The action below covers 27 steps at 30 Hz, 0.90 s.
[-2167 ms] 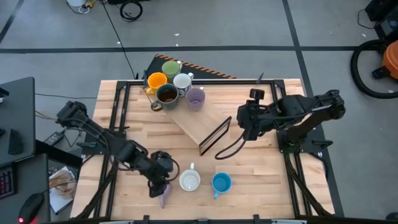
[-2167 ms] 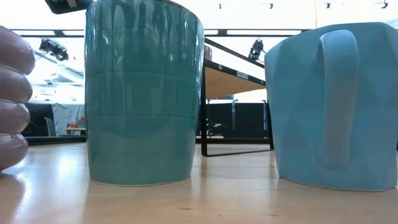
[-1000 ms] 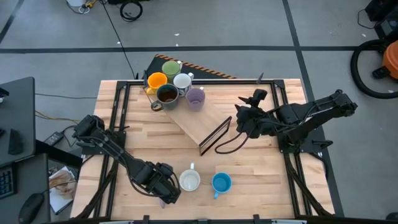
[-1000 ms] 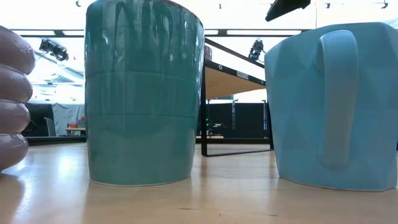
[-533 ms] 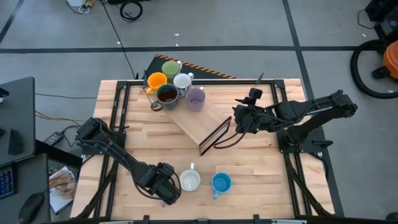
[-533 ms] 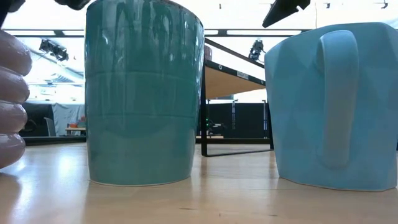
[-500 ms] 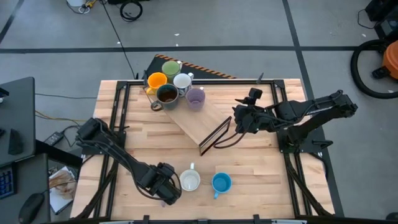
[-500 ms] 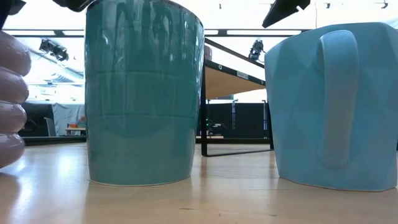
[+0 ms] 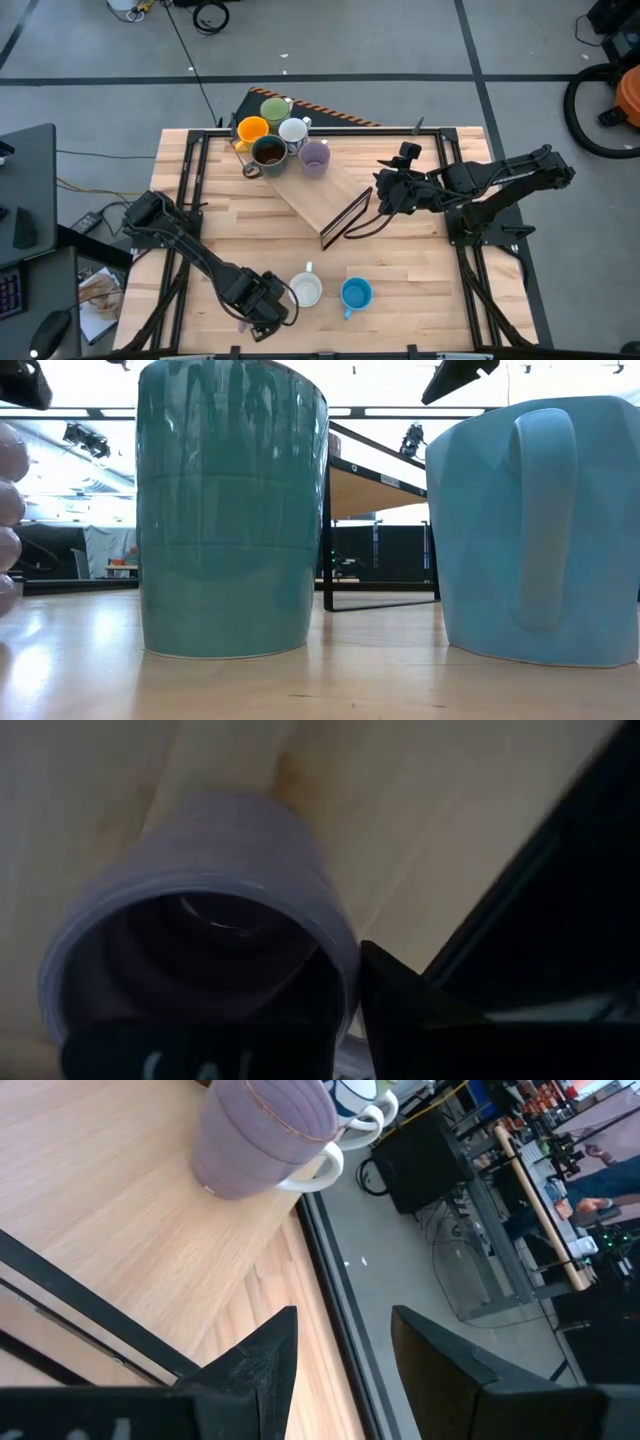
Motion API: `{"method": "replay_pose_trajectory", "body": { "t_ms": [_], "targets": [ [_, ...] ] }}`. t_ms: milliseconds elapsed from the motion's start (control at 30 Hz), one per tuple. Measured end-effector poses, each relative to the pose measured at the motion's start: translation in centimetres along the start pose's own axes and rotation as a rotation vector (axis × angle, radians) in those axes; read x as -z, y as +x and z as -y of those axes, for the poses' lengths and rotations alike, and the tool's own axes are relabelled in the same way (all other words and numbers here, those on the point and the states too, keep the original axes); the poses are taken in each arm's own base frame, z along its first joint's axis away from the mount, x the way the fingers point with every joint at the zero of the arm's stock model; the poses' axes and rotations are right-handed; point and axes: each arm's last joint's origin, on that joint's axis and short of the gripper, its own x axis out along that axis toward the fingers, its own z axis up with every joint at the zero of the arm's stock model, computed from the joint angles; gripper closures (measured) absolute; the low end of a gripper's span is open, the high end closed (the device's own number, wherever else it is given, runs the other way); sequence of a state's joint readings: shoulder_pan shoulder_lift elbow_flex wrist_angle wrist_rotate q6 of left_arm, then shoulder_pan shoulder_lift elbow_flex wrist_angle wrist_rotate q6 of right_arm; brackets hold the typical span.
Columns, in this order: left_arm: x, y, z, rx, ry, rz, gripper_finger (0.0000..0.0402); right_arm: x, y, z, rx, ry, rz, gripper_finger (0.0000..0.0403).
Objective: Place coffee mugs
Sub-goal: Put the purple mug on the shelf
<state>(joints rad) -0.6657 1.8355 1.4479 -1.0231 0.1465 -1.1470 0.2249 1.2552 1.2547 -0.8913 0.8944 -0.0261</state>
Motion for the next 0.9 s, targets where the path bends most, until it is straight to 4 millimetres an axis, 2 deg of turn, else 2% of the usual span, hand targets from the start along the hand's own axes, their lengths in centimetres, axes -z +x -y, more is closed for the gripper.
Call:
{"method": "replay_pose_trajectory", "body": {
  "t_ms": [233, 333, 600, 733, 900],
  "targets": [
    [1.2, 0.1, 0.4, -0.001, 0.43, -0.02, 0.0354, 0.0, 0.0, 0.0, -0.007, 0.002, 0.001, 0.0234],
    [1.7, 0.2, 0.4, -0.013, 0.518, -0.034, 0.0351, 0.0, 0.0, 0.0, -0.012, 0.004, 0.0, 0.0234],
    [2.0, 0.2, 0.5, -0.016, 0.479, -0.039, 0.0334, -0.1, 0.0, -0.1, -0.035, 0.011, 0.006, 0.0234],
    [2.0, 0.2, 0.5, -0.016, 0.42, -0.04, 0.0293, -0.1, 0.0, -0.1, -0.035, 0.012, 0.006, 0.0234],
    [1.5, 0.0, 0.1, -0.033, 0.221, -0.041, 0.0238, -0.1, 0.0, -0.1, -0.035, 0.012, 0.006, 0.0234]
  ]
}}
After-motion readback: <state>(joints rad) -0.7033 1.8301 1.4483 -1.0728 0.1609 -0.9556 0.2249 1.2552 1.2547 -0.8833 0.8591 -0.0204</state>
